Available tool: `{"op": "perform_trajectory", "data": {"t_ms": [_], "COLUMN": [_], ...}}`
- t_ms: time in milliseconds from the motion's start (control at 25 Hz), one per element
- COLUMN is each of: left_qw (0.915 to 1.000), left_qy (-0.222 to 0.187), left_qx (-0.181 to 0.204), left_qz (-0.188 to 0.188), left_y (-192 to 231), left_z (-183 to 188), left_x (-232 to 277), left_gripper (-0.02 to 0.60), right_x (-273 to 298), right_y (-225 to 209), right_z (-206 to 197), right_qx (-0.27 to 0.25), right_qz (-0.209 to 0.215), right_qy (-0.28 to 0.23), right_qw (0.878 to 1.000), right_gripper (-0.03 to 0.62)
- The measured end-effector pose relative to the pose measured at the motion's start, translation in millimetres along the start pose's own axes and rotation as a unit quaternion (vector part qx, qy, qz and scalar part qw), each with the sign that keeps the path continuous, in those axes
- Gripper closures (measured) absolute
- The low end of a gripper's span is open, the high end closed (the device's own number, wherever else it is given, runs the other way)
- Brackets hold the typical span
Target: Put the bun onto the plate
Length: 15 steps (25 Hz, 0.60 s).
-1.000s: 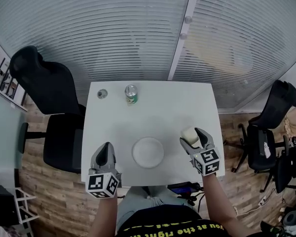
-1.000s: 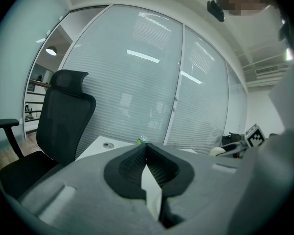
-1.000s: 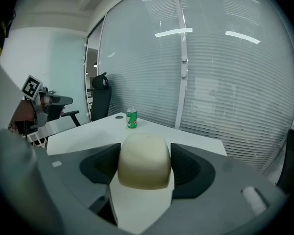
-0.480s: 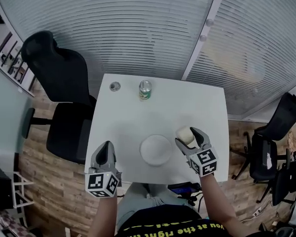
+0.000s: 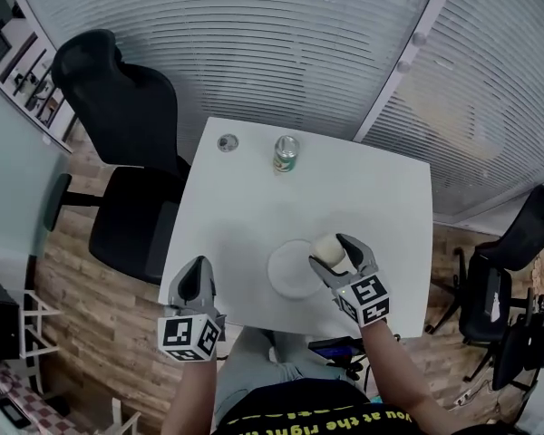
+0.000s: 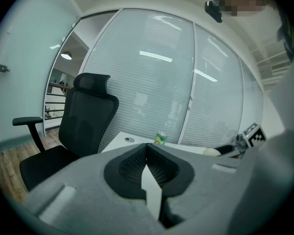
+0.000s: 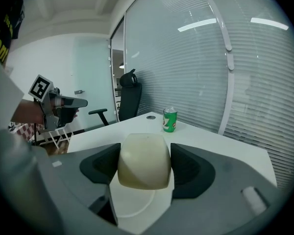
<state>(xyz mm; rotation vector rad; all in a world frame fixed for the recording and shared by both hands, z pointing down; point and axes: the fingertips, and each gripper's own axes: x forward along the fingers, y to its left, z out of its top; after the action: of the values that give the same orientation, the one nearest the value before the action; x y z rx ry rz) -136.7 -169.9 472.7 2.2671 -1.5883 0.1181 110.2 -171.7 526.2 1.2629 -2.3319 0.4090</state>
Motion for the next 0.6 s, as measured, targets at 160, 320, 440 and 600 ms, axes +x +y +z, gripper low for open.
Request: {"op": "perform_trajectory", "data": {"t_ms": [160,320,440,600], "left_qw": [1.0000,0.9999,0.9998,0.9996], "left_qy": [0.005,0.009,0.015,0.020], "left_qx": [-0.002,-0.006,-0.008,-0.013], "left_qz": [0.003,0.007,0.009,0.014], "left_y": [1.9,4.2,5.7,8.3], "left_z": [-5.7,-10.2,-16.4,-23.5], "left_x": [0.3,0.7,1.7,4.0], "left_gripper": [0.581,0.581,0.581,0.581], "right_x": [10.0,20.8,29.8,41.9], "right_y": [10.2,17.4,23.1,32.7], "right_z": [-7.7,-15.5,-22.9,-35.0], "right_qx": [-0.001,-0.001,-0.001,-0.006], "right_qz": [0.018,0.030,0.041,0.058], "right_qy": [0.009,0.018,0.024,0.037], "right_qw": [1.000,0.999,0.999,0.998], "right_gripper": [0.266,0.266,0.267,0.267]}}
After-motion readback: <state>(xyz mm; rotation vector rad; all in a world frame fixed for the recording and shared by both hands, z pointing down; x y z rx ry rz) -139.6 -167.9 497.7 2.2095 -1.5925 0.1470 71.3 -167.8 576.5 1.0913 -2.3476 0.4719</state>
